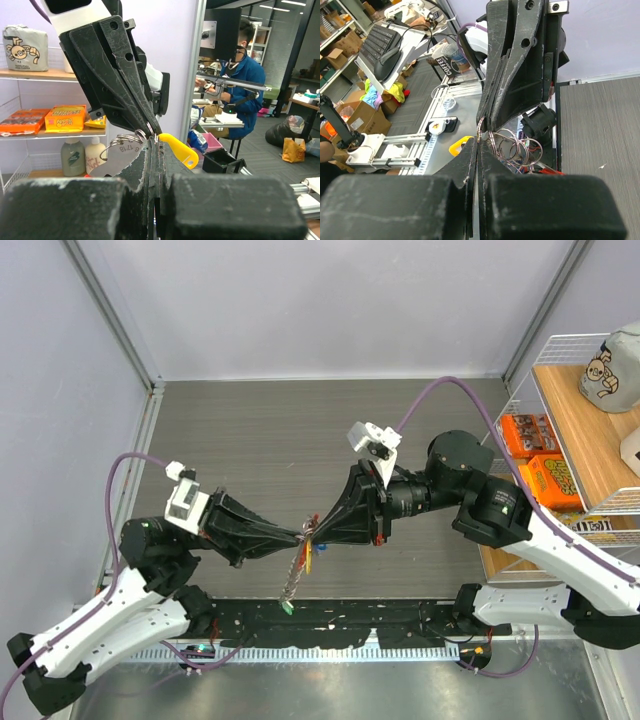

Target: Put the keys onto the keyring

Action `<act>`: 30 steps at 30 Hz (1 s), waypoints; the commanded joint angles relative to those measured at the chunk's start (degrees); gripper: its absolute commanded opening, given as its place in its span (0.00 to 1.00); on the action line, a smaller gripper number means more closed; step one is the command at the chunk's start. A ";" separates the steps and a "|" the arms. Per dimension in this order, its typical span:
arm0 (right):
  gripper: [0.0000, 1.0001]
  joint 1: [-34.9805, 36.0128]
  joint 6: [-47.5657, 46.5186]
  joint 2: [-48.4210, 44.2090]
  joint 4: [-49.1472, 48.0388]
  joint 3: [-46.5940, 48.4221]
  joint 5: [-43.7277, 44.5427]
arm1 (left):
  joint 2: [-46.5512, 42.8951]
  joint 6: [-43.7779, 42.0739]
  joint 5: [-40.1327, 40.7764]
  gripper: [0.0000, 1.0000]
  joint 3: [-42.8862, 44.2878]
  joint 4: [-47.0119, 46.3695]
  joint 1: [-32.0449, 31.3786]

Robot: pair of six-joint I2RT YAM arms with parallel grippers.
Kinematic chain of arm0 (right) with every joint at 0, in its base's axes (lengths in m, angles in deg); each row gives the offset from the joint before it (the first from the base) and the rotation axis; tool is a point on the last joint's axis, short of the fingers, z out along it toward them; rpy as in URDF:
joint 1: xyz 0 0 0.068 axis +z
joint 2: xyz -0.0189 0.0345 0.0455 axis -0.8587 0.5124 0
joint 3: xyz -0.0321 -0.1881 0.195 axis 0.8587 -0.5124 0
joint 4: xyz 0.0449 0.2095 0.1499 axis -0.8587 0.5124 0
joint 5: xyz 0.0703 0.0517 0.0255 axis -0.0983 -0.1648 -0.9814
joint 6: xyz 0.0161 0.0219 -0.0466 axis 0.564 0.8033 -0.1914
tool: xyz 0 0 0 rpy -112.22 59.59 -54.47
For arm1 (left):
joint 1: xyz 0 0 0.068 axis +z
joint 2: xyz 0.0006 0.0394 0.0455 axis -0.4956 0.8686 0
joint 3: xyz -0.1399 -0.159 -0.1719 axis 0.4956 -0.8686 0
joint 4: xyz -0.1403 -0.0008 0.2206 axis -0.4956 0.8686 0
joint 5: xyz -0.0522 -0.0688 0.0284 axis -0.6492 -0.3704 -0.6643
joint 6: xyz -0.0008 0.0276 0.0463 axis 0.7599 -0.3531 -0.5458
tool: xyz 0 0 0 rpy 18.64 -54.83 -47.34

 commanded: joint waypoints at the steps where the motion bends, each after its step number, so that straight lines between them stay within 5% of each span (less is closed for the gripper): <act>1: 0.05 0.82 2.54 -0.55 -2.71 2.02 2.99 | -0.67 -3.25 1.35 0.00 0.22 2.72 0.02; 15: 0.05 1.70 6.49 4.38 4.05 8.08 10.47 | -4.01 -14.84 10.22 0.00 -0.92 13.70 -0.07; 30: 0.06 1.79 9.40 11.49 17.31 18.71 21.10 | -2.78 -20.04 12.86 0.00 -2.07 15.73 0.02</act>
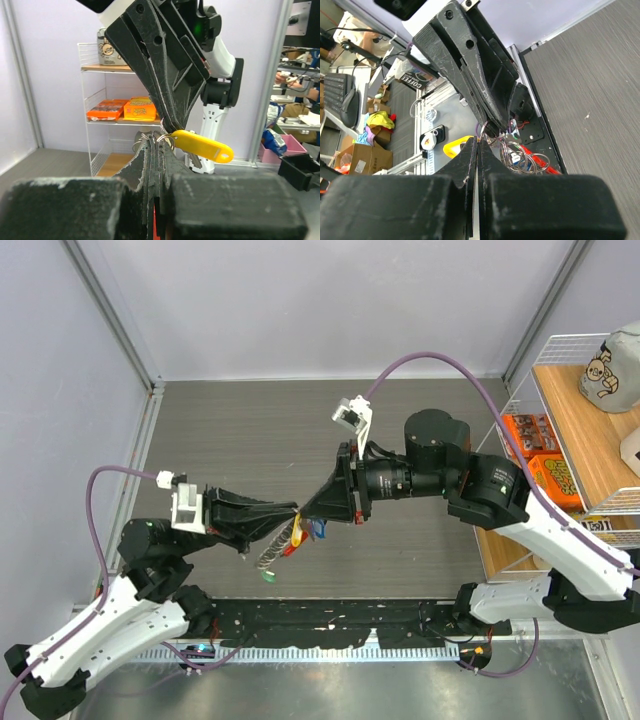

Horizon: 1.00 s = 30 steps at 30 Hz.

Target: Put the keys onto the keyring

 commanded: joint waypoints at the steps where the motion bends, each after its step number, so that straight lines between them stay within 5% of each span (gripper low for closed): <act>1: 0.05 0.85 2.29 3.85 -1.34 5.01 5.76 | 1.70 -2.20 0.88 0.00 -1.24 2.70 -0.09; 22: 0.06 0.67 4.23 3.24 -5.11 3.35 6.56 | 1.87 -1.68 1.68 0.00 -2.47 0.59 -0.09; 30: 0.05 0.76 4.23 2.97 -5.82 2.73 6.38 | 1.17 -1.76 2.20 0.09 -2.91 0.33 -0.09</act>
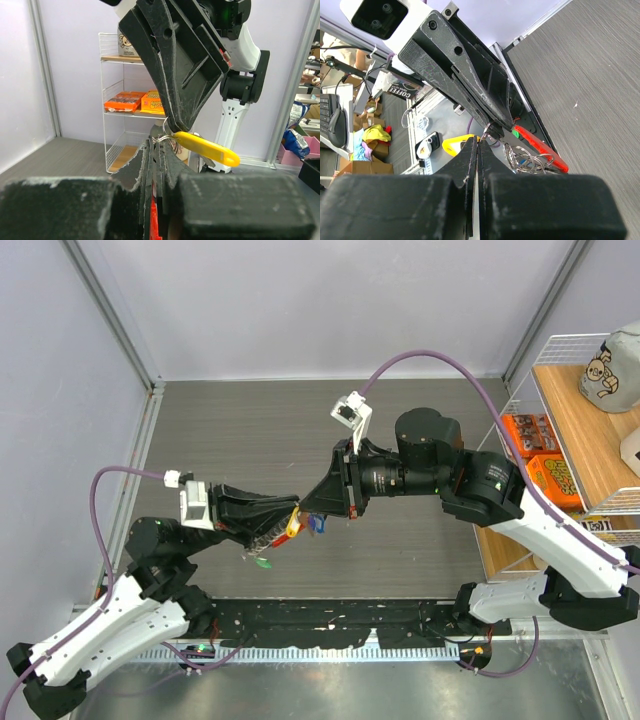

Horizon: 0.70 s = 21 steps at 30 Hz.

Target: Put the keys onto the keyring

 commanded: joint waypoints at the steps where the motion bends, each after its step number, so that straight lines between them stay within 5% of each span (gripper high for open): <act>1: 0.06 0.76 1.10 0.57 -10.69 -0.24 0.31 | 0.86 0.71 -2.13 0.11 -0.85 0.15 -0.55; 12: 0.06 0.76 1.28 0.57 -11.75 -0.77 -0.75 | 0.69 0.44 -2.21 0.33 -0.76 0.24 -0.55; 17: 0.05 0.76 1.54 0.57 -12.10 -0.77 -1.27 | 1.39 0.53 -3.00 0.01 -0.24 0.33 -0.55; 21: 0.06 0.76 1.63 0.57 -12.10 -0.68 -1.36 | 1.92 0.53 -3.88 0.00 0.29 0.51 -0.55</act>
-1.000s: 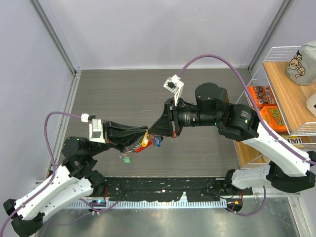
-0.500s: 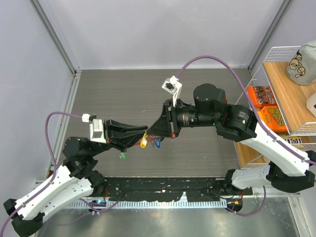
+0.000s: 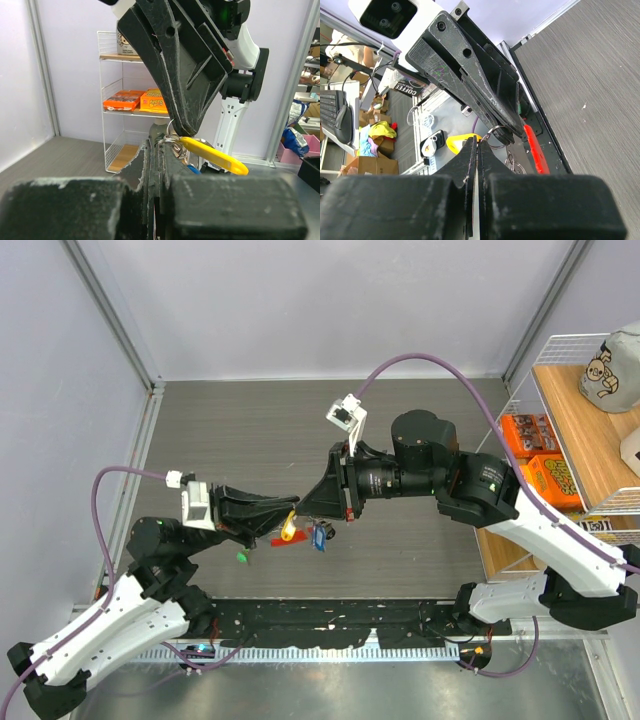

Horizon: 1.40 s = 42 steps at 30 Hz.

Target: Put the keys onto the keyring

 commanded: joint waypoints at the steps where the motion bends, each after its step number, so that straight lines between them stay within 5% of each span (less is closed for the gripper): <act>1: 0.05 0.34 0.91 0.55 -9.91 0.74 -0.01 | 1.83 0.64 -3.77 0.00 0.75 0.70 -0.55; 16: 0.06 0.70 5.73 4.14 -7.37 5.31 5.88 | 1.04 -0.24 0.27 0.00 -0.39 1.23 -0.55; 39: 0.07 1.75 8.30 13.12 -6.84 15.07 9.57 | 0.51 6.97 -2.63 0.00 -6.81 -11.60 -0.64; 42: 0.14 1.75 6.45 12.85 -4.48 15.94 9.40 | 0.60 7.67 -2.02 0.00 -6.72 -12.30 -0.55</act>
